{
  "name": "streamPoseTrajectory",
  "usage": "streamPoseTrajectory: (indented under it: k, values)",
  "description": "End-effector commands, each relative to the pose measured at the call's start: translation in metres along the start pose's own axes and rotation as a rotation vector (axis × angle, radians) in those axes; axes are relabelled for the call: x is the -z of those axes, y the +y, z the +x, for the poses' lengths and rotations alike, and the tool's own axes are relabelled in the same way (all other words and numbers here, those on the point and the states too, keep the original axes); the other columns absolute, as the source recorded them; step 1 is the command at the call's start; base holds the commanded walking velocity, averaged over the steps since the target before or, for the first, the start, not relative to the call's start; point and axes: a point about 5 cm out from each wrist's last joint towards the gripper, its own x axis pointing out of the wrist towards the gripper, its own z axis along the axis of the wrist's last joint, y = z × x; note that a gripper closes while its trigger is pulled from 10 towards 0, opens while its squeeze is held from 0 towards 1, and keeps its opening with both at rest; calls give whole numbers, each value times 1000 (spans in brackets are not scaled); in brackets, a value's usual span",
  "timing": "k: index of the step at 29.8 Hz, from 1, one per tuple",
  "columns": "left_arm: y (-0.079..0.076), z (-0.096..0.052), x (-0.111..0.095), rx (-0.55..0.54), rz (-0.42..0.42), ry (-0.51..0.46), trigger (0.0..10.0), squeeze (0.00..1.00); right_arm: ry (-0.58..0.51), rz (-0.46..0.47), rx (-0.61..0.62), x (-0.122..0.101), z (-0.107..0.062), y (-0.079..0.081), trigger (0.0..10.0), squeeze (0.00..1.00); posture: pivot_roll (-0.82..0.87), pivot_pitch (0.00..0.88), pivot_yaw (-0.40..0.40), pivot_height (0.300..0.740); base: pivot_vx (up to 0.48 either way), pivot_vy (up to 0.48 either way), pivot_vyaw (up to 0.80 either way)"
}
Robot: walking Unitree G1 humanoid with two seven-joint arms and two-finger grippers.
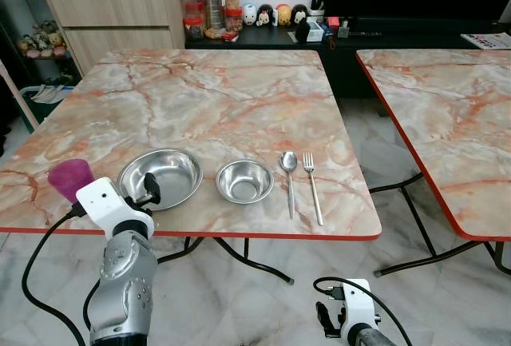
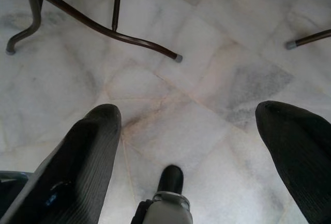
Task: Setting the table
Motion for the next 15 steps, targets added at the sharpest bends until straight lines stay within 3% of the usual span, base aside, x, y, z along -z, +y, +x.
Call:
streamPoseTrajectory:
  k: [1,3,10,15]
  values:
    - [1,1,-3,-31,-13,5,10000,0,-5,-5,2,-3,1,1,10000,0,107,15,-9,732,0,0,0]
    - [8,7,-3,-94,-32,14,10000,0,-7,4,18,-3,1,-2,10000,0,103,15,-10,732,0,0,0]
    - [12,16,-2,-165,-31,68,10000,0,-1,-3,10,-2,0,-3,10000,0,100,16,-11,732,0,0,0]
    - [8,15,9,-134,-44,152,10000,0,-1,2,10,-2,0,-3,10000,0,94,16,-10,732,0,0,0]
